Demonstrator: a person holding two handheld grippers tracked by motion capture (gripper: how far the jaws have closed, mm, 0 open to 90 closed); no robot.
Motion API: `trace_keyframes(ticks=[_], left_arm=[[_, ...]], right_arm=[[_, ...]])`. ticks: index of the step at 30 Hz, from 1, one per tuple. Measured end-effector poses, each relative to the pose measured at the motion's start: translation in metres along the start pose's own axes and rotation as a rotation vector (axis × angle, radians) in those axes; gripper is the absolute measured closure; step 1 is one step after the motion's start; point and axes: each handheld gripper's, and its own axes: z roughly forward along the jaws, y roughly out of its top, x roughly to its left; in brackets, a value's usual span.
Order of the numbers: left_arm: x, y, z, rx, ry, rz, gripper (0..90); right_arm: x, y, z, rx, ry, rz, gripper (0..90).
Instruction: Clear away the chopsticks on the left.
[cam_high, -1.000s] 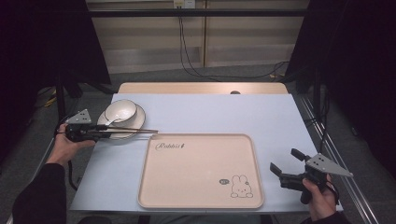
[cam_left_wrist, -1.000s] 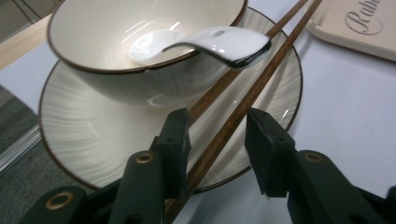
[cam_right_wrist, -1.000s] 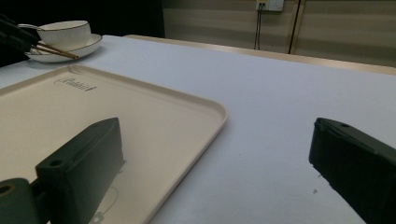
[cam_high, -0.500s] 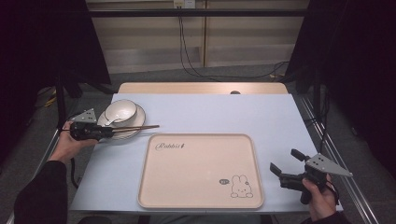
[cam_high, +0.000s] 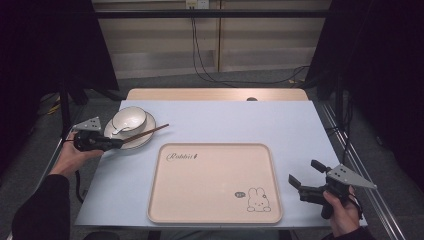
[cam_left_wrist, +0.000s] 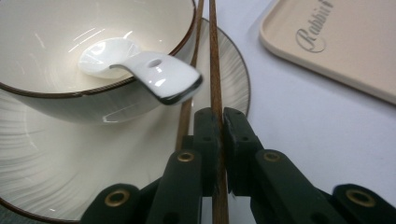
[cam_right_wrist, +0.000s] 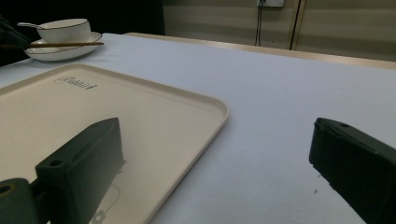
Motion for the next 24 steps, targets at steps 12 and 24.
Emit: trace_keyframes(ticks=[12,24], left_arm=[[-0.024,0.010,-0.012,-0.053,-0.054,-0.078,84.5],[-0.067,0.022,-0.013,-0.076,-0.067,-0.192,84.4]], right_arm=[[0.000,0.000,0.000,0.000,0.002,0.005,2.5],[0.000,0.000,0.000,-0.007,0.004,0.002,2.5]])
